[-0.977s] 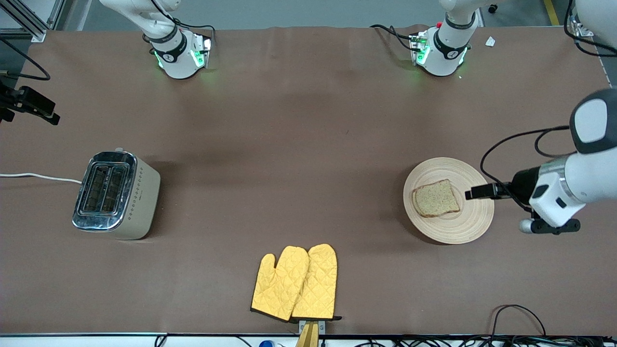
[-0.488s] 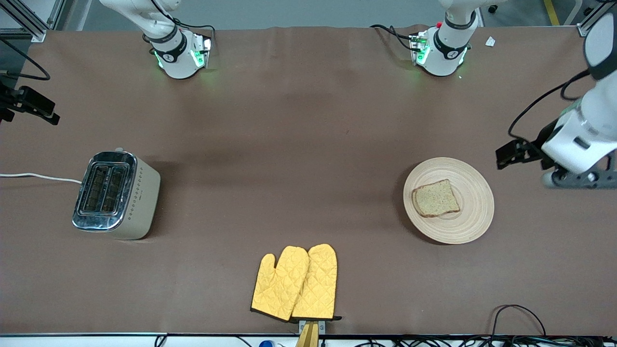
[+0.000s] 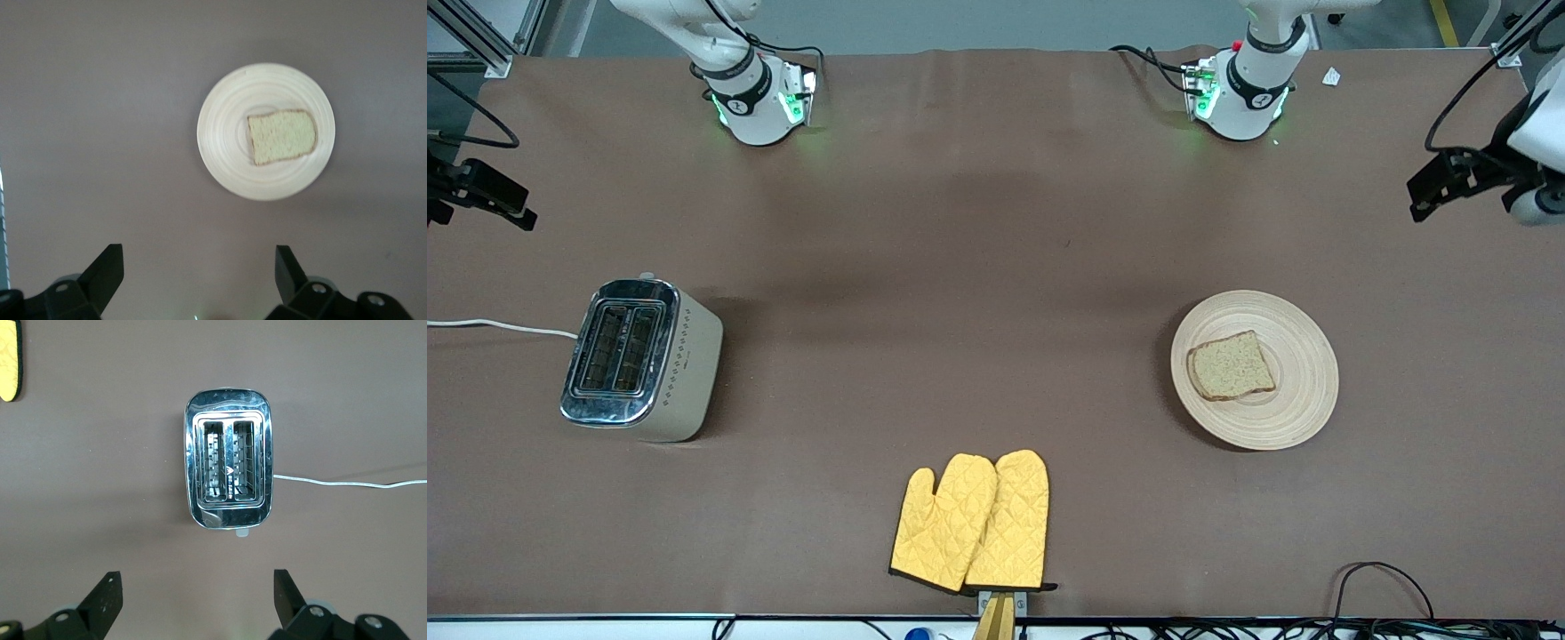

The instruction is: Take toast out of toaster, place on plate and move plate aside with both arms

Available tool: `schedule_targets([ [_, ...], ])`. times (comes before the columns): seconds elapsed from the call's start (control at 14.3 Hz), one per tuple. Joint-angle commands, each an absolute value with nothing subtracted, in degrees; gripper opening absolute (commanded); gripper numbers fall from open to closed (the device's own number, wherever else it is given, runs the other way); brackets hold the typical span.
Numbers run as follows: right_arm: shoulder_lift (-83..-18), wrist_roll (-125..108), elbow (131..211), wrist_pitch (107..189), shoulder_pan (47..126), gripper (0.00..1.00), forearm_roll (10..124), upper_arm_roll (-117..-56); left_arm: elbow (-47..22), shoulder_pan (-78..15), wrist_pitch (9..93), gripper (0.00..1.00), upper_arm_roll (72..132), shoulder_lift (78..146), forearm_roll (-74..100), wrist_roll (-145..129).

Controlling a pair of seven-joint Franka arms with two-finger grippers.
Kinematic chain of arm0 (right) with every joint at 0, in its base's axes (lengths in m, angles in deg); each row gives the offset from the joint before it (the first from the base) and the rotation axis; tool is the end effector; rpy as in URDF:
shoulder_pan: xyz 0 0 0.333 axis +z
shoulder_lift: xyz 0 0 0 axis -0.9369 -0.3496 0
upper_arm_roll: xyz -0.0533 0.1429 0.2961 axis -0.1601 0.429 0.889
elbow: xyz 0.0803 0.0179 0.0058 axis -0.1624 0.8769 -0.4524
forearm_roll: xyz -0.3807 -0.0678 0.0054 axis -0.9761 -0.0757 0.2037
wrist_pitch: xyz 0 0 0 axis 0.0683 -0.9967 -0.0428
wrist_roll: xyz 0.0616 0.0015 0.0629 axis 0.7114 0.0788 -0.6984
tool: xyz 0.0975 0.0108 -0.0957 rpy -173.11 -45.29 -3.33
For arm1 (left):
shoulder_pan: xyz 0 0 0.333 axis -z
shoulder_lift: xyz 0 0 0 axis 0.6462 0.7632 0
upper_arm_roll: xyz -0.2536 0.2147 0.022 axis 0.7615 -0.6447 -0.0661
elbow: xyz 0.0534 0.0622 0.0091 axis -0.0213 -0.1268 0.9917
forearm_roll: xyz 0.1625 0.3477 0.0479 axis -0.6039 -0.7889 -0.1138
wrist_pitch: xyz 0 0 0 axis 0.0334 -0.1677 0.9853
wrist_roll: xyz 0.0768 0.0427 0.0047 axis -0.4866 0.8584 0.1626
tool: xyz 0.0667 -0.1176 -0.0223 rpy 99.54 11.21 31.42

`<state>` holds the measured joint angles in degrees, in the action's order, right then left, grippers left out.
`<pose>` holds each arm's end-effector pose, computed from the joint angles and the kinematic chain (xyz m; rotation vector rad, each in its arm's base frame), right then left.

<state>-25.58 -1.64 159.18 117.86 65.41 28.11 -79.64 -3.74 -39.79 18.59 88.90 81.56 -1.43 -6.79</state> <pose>0.5298 -0.0291 0.6448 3.1051 -0.1222 -0.0001 0.5105 -0.0396 0.6432 -3.0389 -0.0634 0.0081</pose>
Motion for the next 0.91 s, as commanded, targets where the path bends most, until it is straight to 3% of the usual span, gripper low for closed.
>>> schedule_targets([
  [0.0,-25.4,-0.9,159.0,117.7,65.4,1.0,28.8,-79.7,-6.7,-39.5,17.1,1.0,88.1,79.1,1.1,-8.3],
  [0.84,-25.4,-1.0,159.1,117.2,65.2,1.0,28.8,-79.9,-3.7,-39.1,17.1,1.0,88.2,80.8,2.7,-13.4],
])
